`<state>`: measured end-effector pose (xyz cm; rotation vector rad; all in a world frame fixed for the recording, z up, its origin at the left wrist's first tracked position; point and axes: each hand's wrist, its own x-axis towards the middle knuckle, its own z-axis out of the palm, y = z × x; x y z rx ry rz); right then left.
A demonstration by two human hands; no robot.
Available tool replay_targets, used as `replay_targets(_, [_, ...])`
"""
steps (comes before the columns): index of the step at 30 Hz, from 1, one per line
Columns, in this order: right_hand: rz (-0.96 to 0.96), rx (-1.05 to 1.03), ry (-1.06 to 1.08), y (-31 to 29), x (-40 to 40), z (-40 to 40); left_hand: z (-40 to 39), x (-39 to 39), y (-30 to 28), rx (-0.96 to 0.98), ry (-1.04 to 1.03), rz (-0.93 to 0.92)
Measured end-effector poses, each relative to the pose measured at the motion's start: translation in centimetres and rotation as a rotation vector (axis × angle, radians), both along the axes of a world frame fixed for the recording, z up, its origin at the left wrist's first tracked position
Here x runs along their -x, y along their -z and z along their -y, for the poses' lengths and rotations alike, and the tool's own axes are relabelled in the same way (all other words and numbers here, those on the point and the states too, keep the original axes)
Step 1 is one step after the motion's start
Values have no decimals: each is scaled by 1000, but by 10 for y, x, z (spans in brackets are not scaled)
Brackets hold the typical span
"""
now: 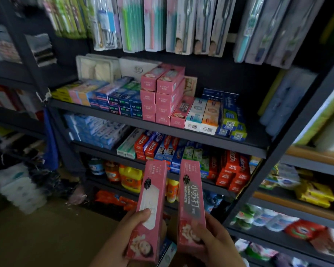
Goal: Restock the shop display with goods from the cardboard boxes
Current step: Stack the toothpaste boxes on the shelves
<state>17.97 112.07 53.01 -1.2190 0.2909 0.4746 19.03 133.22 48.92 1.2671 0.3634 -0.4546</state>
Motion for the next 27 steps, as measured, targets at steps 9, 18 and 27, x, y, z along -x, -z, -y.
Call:
replay_targets(9, [40, 51, 114, -10, -20, -20, -10, -32, -24, 102, -60, -45])
replay_targets(18, [148, 58, 141, -26, -50, -61, -51, -71, -43, 1, 66, 72])
replay_targets(27, [129, 14, 307, -36, -80, -100, -87, -116, -44, 99, 66, 69])
